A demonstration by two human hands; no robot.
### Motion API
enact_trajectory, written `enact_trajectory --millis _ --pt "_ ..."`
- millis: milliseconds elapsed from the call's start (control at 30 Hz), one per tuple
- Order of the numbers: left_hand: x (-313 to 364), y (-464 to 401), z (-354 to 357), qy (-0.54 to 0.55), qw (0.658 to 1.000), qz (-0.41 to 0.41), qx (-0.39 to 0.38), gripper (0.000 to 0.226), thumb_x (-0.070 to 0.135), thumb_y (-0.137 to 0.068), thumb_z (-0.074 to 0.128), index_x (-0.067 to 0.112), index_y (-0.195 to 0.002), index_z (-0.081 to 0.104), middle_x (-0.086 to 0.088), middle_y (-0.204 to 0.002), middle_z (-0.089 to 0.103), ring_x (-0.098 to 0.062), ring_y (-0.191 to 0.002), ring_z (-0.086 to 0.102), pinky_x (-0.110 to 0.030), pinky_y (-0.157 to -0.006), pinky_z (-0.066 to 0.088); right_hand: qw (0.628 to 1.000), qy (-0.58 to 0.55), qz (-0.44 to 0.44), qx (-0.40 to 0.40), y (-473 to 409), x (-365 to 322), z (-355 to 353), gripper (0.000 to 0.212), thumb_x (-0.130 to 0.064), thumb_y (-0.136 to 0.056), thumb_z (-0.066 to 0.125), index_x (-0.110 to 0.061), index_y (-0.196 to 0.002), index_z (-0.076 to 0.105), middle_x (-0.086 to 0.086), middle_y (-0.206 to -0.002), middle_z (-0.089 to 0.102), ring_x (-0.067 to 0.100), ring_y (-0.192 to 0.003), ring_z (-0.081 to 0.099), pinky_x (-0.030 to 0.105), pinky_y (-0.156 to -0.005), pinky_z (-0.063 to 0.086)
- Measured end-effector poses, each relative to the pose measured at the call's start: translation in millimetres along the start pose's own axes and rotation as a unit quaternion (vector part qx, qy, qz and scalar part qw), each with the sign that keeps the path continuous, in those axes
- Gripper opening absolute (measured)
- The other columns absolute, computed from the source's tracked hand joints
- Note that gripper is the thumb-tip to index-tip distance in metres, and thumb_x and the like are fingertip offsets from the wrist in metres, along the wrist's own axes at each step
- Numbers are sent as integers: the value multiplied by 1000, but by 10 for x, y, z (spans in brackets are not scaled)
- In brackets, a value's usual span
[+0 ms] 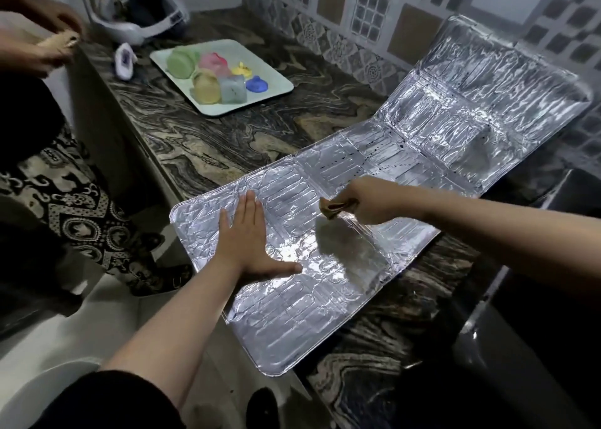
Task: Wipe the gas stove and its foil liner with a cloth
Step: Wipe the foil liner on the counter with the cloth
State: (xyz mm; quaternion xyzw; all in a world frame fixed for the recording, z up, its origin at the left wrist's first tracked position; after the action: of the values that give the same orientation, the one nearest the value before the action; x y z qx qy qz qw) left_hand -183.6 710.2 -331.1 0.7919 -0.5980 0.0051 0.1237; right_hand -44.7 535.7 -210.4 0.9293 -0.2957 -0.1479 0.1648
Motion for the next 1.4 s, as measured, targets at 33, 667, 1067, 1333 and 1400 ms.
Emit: enact_trajectory --millis 33,667,1067,1333,1400 --pt "-1 0 4 1 1000 0 0 160 107 -34 20 3 -148 -19 -13 -154 -32 -29 -143 -28 -60 -115 -6 999 34 -8 21 -99 -5 46 46 2 -77 52 -28 -106 70 8 -90 70 27 -81 62 31 -66 47" --pt "-4 -10 10 -2 1000 -2 -8 159 107 -35 20 4 -150 -18 -11 -154 -32 -27 -143 -28 -60 -115 -7 950 226 -41 -214 209 78 451 50 -39 -83 66 -11 -123 56 12 -113 63 29 -102 58 27 -80 42" --pt "246 -422 -324 37 983 -100 -148 162 101 -35 42 0 -149 -16 -21 -153 -30 -37 -141 -28 -66 -108 -12 983 20 80 -166 225 125 -93 34 6 -73 45 -17 -83 68 -1 -62 57 15 -59 48 22 -52 38" --pt "476 -589 -26 27 999 -33 34 118 90 -72 14 5 -153 -3 -13 -159 -18 -28 -146 -19 -62 -113 -9 995 -25 53 75 -490 45 -260 27 -1 -79 49 -17 -91 69 5 -73 60 25 -72 58 27 -59 41" --pt "462 -595 56 28 997 -42 60 117 89 -72 8 6 -153 0 -12 -160 -16 -27 -147 -17 -61 -113 -9 992 1 30 126 -751 35 -174 32 -8 -81 54 -14 -108 68 10 -89 67 28 -84 60 27 -64 39"
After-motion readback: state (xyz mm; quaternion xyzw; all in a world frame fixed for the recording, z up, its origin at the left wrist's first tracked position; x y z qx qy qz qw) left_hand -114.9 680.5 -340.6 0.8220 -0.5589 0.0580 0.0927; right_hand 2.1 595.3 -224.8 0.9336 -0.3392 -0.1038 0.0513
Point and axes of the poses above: each hand's wrist, its own y-axis away from the middle knuckle, its own z-axis out of the palm, x = y × z, the point moved 1 cm from there along -y, towards the middle knuckle
